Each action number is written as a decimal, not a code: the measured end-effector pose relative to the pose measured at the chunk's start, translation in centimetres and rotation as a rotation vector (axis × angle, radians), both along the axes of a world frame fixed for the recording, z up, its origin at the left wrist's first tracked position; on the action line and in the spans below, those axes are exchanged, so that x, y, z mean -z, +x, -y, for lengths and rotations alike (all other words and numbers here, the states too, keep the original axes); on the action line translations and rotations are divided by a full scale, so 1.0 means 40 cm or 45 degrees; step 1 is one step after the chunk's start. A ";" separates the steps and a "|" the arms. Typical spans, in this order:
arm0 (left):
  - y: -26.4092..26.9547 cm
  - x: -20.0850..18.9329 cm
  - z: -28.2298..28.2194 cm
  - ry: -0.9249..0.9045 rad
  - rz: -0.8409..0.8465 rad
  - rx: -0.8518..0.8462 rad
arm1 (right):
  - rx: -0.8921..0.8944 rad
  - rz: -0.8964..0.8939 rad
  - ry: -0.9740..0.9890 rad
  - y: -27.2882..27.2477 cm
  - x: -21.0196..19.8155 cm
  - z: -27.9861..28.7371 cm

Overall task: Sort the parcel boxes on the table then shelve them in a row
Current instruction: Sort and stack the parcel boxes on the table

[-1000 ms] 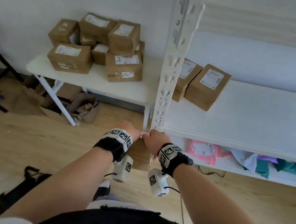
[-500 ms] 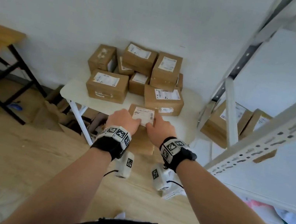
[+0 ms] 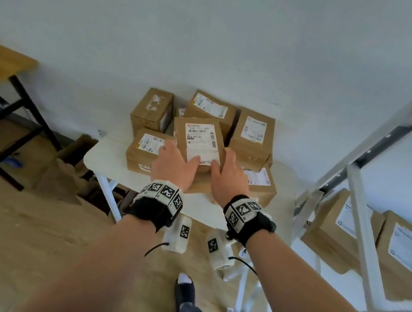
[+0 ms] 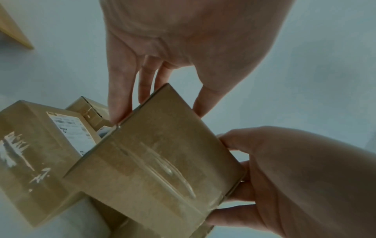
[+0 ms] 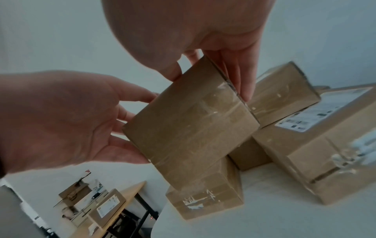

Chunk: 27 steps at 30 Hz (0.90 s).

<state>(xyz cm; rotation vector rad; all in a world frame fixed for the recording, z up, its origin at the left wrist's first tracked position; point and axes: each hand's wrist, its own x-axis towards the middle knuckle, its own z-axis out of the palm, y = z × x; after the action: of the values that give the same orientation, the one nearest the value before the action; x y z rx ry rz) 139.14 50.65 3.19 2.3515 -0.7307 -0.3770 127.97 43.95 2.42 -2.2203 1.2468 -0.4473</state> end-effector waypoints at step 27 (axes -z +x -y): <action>0.284 0.154 0.203 0.167 0.123 -0.161 | -0.178 -0.047 0.127 0.344 0.172 0.273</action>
<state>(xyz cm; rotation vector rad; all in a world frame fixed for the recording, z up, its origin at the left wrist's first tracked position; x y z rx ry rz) 150.50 42.51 -2.96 2.5391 -0.6140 -0.2650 141.72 33.01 -4.47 -2.2216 1.0987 -0.2846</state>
